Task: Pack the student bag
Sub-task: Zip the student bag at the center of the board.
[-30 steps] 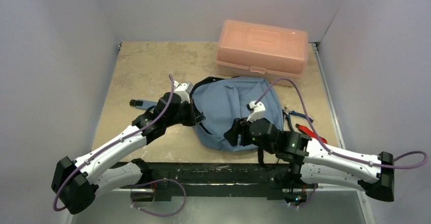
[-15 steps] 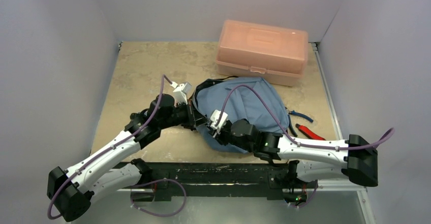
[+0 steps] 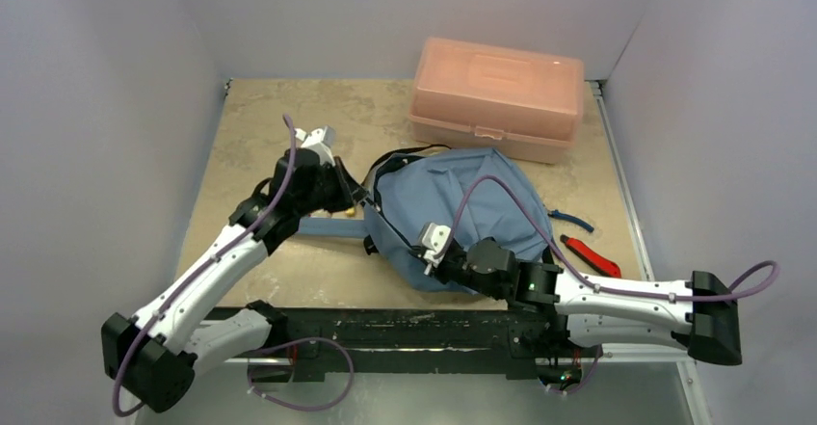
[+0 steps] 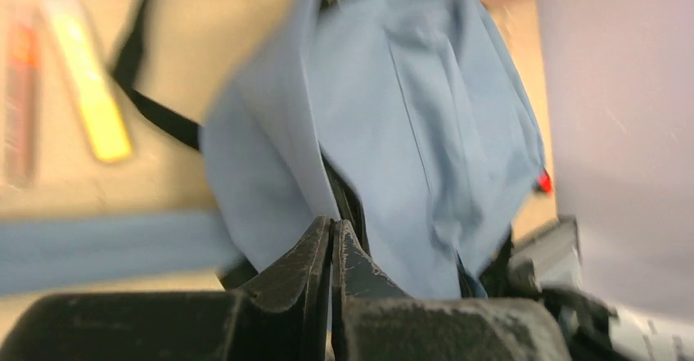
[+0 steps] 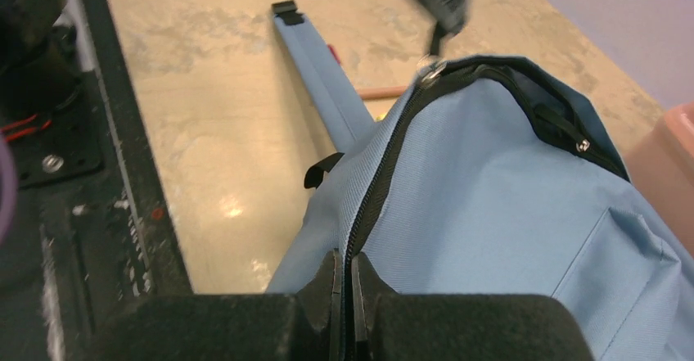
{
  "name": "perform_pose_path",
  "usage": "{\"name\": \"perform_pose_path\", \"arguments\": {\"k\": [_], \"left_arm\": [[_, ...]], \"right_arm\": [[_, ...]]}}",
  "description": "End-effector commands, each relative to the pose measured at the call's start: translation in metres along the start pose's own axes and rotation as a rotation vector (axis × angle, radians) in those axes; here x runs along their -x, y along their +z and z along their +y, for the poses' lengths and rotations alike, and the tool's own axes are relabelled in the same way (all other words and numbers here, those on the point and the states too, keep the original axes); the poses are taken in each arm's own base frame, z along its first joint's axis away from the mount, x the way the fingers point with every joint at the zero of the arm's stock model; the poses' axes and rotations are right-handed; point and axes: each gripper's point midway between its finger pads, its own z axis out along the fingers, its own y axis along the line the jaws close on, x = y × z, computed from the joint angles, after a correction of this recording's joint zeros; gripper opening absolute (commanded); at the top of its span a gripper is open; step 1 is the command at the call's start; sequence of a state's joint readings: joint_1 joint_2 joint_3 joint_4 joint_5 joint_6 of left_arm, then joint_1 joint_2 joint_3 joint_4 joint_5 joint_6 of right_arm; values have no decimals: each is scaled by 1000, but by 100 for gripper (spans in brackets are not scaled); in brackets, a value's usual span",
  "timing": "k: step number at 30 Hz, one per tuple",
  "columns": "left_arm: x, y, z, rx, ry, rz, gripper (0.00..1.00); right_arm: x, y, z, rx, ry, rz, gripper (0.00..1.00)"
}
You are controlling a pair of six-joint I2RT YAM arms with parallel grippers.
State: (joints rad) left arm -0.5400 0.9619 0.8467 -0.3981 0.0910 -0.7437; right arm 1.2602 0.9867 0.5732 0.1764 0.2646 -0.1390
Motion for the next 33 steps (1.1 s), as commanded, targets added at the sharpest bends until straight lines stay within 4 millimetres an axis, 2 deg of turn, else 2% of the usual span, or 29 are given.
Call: {"name": "perform_pose_path", "arguments": {"k": [1, 4, 6, 8, 9, 10, 11, 12, 13, 14, 17, 20, 23, 26, 31, 33], "left_arm": [[106, 21, 21, 137, 11, -276, 0], [133, 39, 9, 88, 18, -294, 0], [147, 48, -6, 51, 65, -279, 0], [148, 54, -15, 40, 89, -218, 0], [143, 53, -25, 1, 88, -193, 0], [134, 51, -32, -28, 83, -183, 0], [124, 48, -40, -54, 81, -174, 0], [110, 43, -48, -73, 87, -157, 0], [96, 39, -54, -86, 95, -135, 0], [83, 34, -59, -94, 103, -114, 0], [53, 22, -63, -117, 86, -75, 0], [36, 12, -62, -134, 62, -51, 0], [30, 3, -65, -156, 53, -47, 0], [27, -3, -67, -171, 51, -45, 0], [32, -10, -70, -180, 54, -67, 0], [34, -9, -73, -187, 52, -69, 0]], "right_arm": [[-17, -18, 27, 138, -21, 12, 0], [-19, -18, 42, 218, -22, 25, 0], [-24, -16, 53, 266, -30, 50, 0], [-24, -13, 55, 268, -24, 60, 0], [-21, -12, 53, 256, -12, 60, 4], [-17, -11, 50, 236, 8, 54, 17], [-10, -11, 47, 209, 49, 41, 42], [-1, -11, 44, 176, 135, 26, 52], [7, -10, 34, 111, 205, 10, 71], [16, -10, 27, 62, 272, -9, 79], [33, -3, 10, -64, 432, -17, 91], [48, 10, -2, -170, 524, 0, 94], [53, 22, -25, -333, 577, 12, 97], [54, 38, -31, -386, 554, 19, 90], [28, 57, -26, -408, 488, 90, 73], [15, 63, -25, -424, 454, 121, 72]]}}
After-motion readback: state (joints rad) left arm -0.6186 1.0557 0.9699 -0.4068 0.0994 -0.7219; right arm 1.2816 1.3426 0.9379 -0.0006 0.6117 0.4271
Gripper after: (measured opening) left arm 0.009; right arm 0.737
